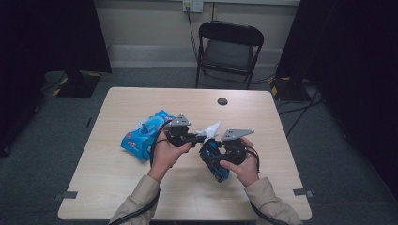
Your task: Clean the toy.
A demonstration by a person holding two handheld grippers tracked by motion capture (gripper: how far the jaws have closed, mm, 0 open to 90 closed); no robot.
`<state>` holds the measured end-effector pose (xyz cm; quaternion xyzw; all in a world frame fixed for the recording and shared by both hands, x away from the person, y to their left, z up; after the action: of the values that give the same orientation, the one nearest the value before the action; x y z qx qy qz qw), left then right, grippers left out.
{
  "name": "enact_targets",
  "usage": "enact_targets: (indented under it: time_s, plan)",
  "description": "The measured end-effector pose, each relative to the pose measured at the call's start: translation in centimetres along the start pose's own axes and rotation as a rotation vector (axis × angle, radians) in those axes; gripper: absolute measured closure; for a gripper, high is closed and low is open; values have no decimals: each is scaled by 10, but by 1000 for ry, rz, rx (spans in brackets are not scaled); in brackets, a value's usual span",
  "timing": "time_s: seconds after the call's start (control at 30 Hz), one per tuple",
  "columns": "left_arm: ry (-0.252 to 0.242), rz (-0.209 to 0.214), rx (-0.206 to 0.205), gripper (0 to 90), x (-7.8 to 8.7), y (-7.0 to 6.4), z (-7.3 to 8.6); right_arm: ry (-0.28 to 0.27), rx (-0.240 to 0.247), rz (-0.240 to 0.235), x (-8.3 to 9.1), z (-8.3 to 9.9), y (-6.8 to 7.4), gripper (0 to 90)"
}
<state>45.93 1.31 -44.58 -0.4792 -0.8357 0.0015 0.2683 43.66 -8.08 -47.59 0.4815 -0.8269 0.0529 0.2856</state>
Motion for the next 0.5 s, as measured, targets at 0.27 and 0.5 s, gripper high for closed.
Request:
enact_targets:
  time_s: [0.27,0.5]
  plan:
    - [12,32,21,855,6,1,10,0,-24,22,3,4,-10,256]
    - [-42,51,46,854,20,4,9,7,-39,38,5,8,-18,256]
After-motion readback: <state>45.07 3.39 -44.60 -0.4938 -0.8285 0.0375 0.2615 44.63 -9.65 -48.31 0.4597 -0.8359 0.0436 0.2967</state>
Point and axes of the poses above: each handheld gripper's, and its own axes: x roughly backward along the jaws, z roughly out of its underside, y roughly to its left, the point moved 8 cm from there along -x, roughly forward along the jaws
